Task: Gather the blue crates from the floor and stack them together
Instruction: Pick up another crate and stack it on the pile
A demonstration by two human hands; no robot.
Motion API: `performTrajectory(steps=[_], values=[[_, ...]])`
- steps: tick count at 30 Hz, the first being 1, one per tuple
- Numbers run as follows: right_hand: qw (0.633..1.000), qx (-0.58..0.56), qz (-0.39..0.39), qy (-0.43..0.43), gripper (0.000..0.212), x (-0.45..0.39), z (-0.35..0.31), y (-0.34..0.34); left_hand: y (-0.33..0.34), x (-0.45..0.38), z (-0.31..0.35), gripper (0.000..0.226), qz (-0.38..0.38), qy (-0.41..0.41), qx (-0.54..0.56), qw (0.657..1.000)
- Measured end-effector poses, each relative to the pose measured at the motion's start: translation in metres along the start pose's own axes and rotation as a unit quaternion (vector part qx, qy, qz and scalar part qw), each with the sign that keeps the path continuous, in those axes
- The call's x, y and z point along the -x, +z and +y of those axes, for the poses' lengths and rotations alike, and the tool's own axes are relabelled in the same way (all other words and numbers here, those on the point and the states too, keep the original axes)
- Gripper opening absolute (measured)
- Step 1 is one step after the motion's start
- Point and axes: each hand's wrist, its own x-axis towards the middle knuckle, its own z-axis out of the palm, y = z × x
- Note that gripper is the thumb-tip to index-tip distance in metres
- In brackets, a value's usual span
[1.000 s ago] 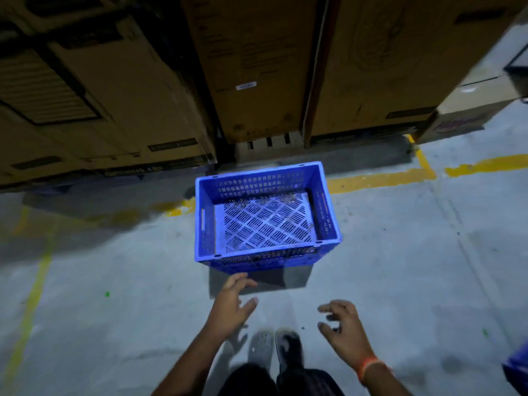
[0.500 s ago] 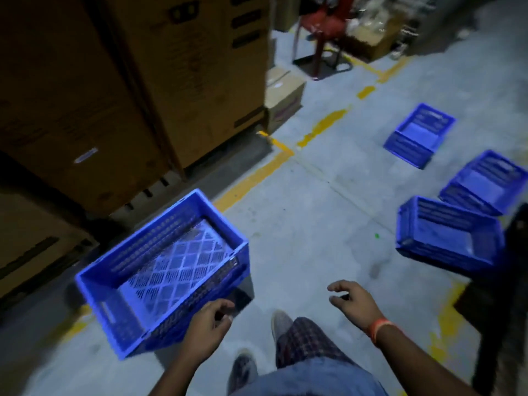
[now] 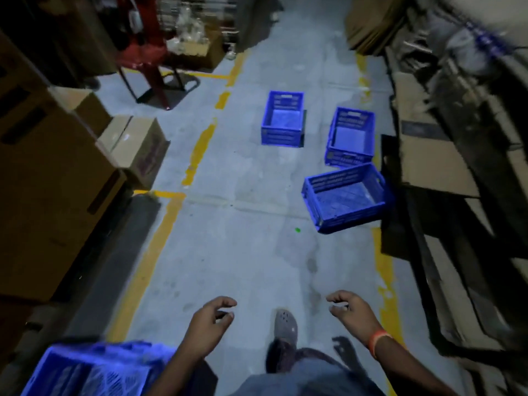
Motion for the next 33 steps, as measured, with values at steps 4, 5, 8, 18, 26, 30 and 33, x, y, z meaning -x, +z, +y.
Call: performTrajectory(steps=[4, 5, 8, 18, 26, 30, 33], values=[[0.999, 0.042, 0.016, -0.012, 0.024, -0.055, -0.018, -0.055, 0.007, -0.091, 0.083, 0.023, -0.009, 0.040, 0.028, 0.999], [0.998, 0.051, 0.020, -0.008, 0.025, -0.068, -0.022, -0.066, 0.011, -0.108, 0.101, 0.021, -0.015, 0.046, 0.038, 0.998], [0.997, 0.063, 0.043, -0.005, 0.024, -0.102, -0.041, -0.097, 0.024, -0.154, 0.147, 0.019, -0.047, 0.058, 0.058, 0.996], [0.995, 0.094, -0.021, 0.024, 0.026, -0.257, -0.092, -0.133, 0.075, -0.344, 0.203, 0.019, -0.081, -0.014, 0.136, 0.987], [0.980, 0.181, -0.047, 0.068, 0.022, -0.460, -0.090, -0.142, 0.146, -0.534, 0.210, 0.019, -0.055, -0.114, 0.152, 0.980], [0.980, 0.169, -0.027, 0.100, 0.019, -0.563, -0.054, -0.145, 0.191, -0.615, 0.196, 0.026, -0.038, -0.133, 0.114, 0.984], [0.976, 0.185, -0.030, 0.112, 0.024, -0.635, -0.018, -0.151, 0.238, -0.664, 0.169, 0.028, -0.037, -0.114, 0.079, 0.990]])
